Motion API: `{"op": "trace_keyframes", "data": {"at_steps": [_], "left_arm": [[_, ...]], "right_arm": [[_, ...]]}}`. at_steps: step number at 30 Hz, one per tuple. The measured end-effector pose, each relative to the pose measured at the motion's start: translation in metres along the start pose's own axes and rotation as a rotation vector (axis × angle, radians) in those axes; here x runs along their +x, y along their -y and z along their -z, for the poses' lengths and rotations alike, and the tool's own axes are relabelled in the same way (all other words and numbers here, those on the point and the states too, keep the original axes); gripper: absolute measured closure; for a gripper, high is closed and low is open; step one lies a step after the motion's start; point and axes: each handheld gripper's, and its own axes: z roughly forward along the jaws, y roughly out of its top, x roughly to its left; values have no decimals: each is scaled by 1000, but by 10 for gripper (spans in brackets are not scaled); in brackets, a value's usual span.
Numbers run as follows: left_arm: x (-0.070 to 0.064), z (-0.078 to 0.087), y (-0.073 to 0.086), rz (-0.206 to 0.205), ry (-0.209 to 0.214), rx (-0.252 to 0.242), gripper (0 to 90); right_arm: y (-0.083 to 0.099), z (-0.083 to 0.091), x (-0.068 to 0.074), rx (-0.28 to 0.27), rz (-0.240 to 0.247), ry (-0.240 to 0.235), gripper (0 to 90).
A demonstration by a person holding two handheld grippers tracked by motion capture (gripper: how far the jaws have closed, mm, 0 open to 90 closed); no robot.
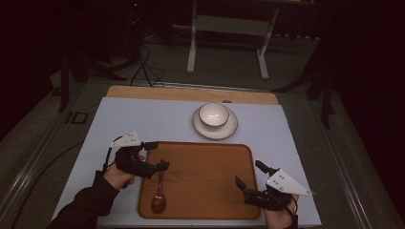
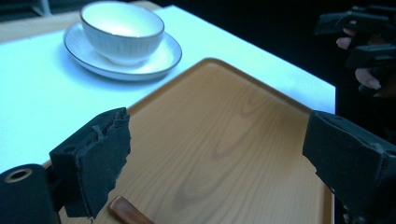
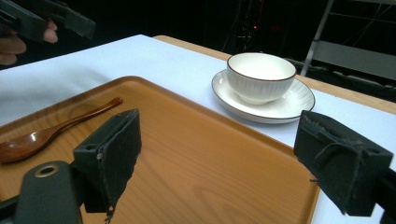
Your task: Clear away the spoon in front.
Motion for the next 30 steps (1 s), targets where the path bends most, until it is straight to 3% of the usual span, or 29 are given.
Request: {"op": "trace_keyframes", "data": {"at_steps": [3,12,22,25,30], "left_arm": [[-5,6,0,-26,-17,-13,75],[-9,17,8,-23,-18,-21,75],[-13,26,24,-2,-18,-32,75],[-15,29,28,-9,-46,-33,66],[-16,33,35,11,-47,-35,30]], "right_arm": [[0,0,0,-4,0,1,149],[0,0,-1,-2,1,2,149],[0,-1,-1,0,3,1,149],[0,-1,-1,2,3,2,149],[0,-1,-1,1,4,2,149]]}}
